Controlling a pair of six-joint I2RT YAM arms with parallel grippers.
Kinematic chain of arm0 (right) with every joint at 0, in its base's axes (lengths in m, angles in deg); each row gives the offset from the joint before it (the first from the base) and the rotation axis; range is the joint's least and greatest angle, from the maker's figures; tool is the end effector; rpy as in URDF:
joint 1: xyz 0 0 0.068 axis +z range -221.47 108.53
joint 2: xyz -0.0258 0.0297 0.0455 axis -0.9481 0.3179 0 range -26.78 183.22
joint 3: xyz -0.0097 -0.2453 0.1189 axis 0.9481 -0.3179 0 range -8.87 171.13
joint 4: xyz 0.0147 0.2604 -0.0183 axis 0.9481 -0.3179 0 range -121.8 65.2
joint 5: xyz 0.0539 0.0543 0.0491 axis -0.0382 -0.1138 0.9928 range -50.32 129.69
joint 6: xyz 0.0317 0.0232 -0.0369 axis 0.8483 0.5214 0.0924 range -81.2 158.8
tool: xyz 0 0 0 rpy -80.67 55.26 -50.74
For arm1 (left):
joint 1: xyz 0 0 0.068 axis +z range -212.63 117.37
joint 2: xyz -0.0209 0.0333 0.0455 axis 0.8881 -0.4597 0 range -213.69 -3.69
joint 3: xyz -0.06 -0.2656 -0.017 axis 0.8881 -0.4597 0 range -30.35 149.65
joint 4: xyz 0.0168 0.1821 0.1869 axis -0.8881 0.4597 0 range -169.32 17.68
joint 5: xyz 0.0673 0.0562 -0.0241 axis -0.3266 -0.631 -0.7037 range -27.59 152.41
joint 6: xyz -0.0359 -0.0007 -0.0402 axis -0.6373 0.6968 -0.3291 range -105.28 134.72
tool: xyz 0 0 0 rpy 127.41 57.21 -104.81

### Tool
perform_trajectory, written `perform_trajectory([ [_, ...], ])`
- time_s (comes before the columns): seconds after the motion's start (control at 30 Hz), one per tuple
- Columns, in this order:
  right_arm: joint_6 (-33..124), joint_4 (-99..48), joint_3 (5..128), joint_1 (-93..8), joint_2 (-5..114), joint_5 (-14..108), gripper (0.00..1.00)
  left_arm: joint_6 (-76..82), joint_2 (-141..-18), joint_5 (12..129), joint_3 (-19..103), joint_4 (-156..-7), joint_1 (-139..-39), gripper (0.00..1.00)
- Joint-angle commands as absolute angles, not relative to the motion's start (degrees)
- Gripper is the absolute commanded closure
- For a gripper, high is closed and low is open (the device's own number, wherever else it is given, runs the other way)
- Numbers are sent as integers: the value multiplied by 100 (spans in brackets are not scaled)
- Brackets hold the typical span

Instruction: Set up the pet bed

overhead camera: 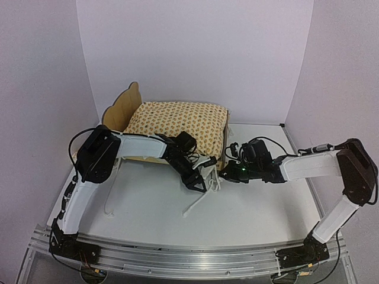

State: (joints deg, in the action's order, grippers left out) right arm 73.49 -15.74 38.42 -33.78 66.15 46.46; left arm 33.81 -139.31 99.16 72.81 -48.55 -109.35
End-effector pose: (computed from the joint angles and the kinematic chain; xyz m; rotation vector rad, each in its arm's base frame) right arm 0.2628 0.2085 0.1787 -0.1303 2.3287 0.8039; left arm 0.3230 -0.3742 0.1258 1.6257 2.1249 -1.0118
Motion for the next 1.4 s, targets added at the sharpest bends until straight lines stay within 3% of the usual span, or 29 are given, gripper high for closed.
perform_trajectory([
  [0.0, 7503, -1941, 4184, -3357, 6395, 4296, 100, 3480, -13180, 8304, 6605, -4306, -11062, 32],
  [0.1, 7488, -1968, 4321, -3360, 6460, 4326, 100, 3597, -12658, 7931, 5666, -4915, -11379, 31],
  [0.23, 7479, -1971, 4418, -3354, 6491, 4343, 100, 3667, -12639, 7555, 5387, -5209, -11511, 31],
  [0.47, 7490, -2082, 4467, -3355, 6438, 4146, 100, 3391, -12558, 9019, 5695, -4808, -11583, 28],
  [0.73, 7380, -2094, 4579, -3356, 6448, 4136, 100, 4033, -12603, 7629, 5337, -4462, -11954, 33],
  [0.9, 7329, -2102, 4662, -3358, 6458, 4100, 100, 4263, -12613, 7131, 4934, -4465, -12016, 43],
  [1.0, 7287, -2148, 4711, -3362, 6435, 4056, 100, 4387, -12698, 6999, 4783, -4448, -12012, 56],
  [1.03, 7261, -2195, 4750, -3359, 6418, 4025, 100, 4432, -12717, 6951, 4716, -4468, -12012, 63],
  [1.1, 7168, -2372, 4865, -3358, 6371, 3974, 100, 4505, -12727, 6890, 4604, -4512, -12012, 91],
  [1.13, 7102, -2459, 4961, -3361, 6348, 3963, 100, 4518, -12721, 6860, 4588, -4535, -12006, 99],
  [1.37, 6410, -3258, 5877, -3441, 6132, 3378, 100, 4604, -12278, 6968, 4857, -4831, -11561, 100],
])
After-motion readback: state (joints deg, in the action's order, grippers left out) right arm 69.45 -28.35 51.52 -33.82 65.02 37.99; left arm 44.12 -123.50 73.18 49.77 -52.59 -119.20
